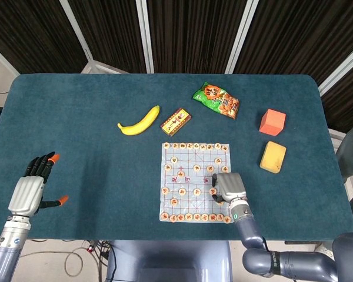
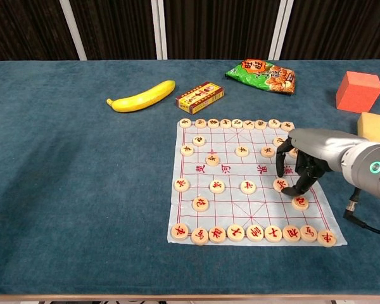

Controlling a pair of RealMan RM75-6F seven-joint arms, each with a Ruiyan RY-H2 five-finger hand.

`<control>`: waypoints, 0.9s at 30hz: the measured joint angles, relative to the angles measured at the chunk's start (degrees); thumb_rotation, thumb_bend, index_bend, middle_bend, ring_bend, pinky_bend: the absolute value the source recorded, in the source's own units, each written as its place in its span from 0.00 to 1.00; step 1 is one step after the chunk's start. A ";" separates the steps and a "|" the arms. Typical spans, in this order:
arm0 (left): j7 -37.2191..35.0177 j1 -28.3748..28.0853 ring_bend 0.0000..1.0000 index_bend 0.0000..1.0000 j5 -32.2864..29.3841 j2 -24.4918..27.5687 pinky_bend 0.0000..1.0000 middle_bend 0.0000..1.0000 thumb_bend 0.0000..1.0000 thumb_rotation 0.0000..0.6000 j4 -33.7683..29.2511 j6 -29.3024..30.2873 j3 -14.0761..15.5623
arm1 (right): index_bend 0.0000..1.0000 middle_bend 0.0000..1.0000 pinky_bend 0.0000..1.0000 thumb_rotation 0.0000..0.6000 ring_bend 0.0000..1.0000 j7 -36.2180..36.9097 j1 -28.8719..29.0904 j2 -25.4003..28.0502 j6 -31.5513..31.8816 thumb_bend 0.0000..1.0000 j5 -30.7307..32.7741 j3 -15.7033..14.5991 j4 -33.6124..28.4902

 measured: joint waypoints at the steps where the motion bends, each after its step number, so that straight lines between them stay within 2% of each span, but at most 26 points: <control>1: -0.03 0.00 0.00 0.00 -0.04 0.00 0.00 0.00 0.00 1.00 0.01 0.00 -0.02 | 0.49 1.00 1.00 1.00 1.00 -0.06 -0.03 -0.06 -0.01 0.35 0.06 -0.03 0.08; 20: -0.33 -0.05 0.00 0.00 -0.41 0.10 0.00 0.00 0.00 1.00 -0.19 -0.16 -0.15 | 0.49 1.00 1.00 1.00 1.00 -0.63 -0.48 -0.82 0.28 0.35 0.01 0.11 0.28; 27: -0.41 -0.08 0.00 0.00 -0.53 0.11 0.00 0.00 0.00 1.00 -0.20 -0.22 -0.19 | 0.53 1.00 1.00 1.00 1.00 -0.77 -0.59 -1.25 0.21 0.38 0.02 0.15 0.53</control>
